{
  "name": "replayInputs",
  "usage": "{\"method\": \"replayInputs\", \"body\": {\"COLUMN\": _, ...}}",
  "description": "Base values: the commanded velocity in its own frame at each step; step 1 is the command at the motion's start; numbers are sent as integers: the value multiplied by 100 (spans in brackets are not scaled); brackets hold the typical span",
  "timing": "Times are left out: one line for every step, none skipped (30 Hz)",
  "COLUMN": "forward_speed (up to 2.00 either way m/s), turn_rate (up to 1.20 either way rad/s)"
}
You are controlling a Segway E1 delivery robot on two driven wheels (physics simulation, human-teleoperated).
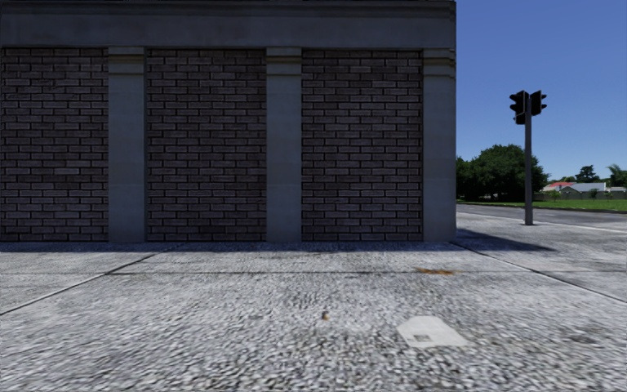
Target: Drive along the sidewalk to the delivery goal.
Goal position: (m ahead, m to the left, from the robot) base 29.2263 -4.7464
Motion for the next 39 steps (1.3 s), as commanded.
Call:
{"method": "replayInputs", "body": {"forward_speed": 143, "turn_rate": 0}}
{"method": "replayInputs", "body": {"forward_speed": 143, "turn_rate": 0}}
{"method": "replayInputs", "body": {"forward_speed": 143, "turn_rate": 0}}
{"method": "replayInputs", "body": {"forward_speed": 144, "turn_rate": 0}}
{"method": "replayInputs", "body": {"forward_speed": 144, "turn_rate": -6}}
{"method": "replayInputs", "body": {"forward_speed": 144, "turn_rate": -9}}
{"method": "replayInputs", "body": {"forward_speed": 144, "turn_rate": -10}}
{"method": "replayInputs", "body": {"forward_speed": 144, "turn_rate": -11}}
{"method": "replayInputs", "body": {"forward_speed": 144, "turn_rate": -17}}
{"method": "replayInputs", "body": {"forward_speed": 144, "turn_rate": -24}}
{"method": "replayInputs", "body": {"forward_speed": 144, "turn_rate": -24}}
{"method": "replayInputs", "body": {"forward_speed": 144, "turn_rate": -29}}
{"method": "replayInputs", "body": {"forward_speed": 145, "turn_rate": -32}}
{"method": "replayInputs", "body": {"forward_speed": 147, "turn_rate": -33}}
{"method": "replayInputs", "body": {"forward_speed": 155, "turn_rate": -34}}
{"method": "replayInputs", "body": {"forward_speed": 161, "turn_rate": -34}}
{"method": "replayInputs", "body": {"forward_speed": 167, "turn_rate": -34}}
{"method": "replayInputs", "body": {"forward_speed": 170, "turn_rate": -37}}
{"method": "replayInputs", "body": {"forward_speed": 171, "turn_rate": -45}}
{"method": "replayInputs", "body": {"forward_speed": 172, "turn_rate": -48}}
{"method": "replayInputs", "body": {"forward_speed": 172, "turn_rate": -49}}
{"method": "replayInputs", "body": {"forward_speed": 172, "turn_rate": -49}}
{"method": "replayInputs", "body": {"forward_speed": 172, "turn_rate": -49}}
{"method": "replayInputs", "body": {"forward_speed": 172, "turn_rate": -49}}
{"method": "replayInputs", "body": {"forward_speed": 172, "turn_rate": -49}}
{"method": "replayInputs", "body": {"forward_speed": 172, "turn_rate": -49}}
{"method": "replayInputs", "body": {"forward_speed": 172, "turn_rate": -54}}
{"method": "replayInputs", "body": {"forward_speed": 172, "turn_rate": -57}}
{"method": "replayInputs", "body": {"forward_speed": 172, "turn_rate": -58}}
{"method": "replayInputs", "body": {"forward_speed": 172, "turn_rate": -58}}
{"method": "replayInputs", "body": {"forward_speed": 172, "turn_rate": -58}}
{"method": "replayInputs", "body": {"forward_speed": 172, "turn_rate": -58}}
{"method": "replayInputs", "body": {"forward_speed": 172, "turn_rate": -58}}
{"method": "replayInputs", "body": {"forward_speed": 172, "turn_rate": -58}}
{"method": "replayInputs", "body": {"forward_speed": 172, "turn_rate": -58}}
{"method": "replayInputs", "body": {"forward_speed": 172, "turn_rate": -58}}
{"method": "replayInputs", "body": {"forward_speed": 172, "turn_rate": -58}}
{"method": "replayInputs", "body": {"forward_speed": 172, "turn_rate": -58}}
{"method": "replayInputs", "body": {"forward_speed": 172, "turn_rate": -58}}
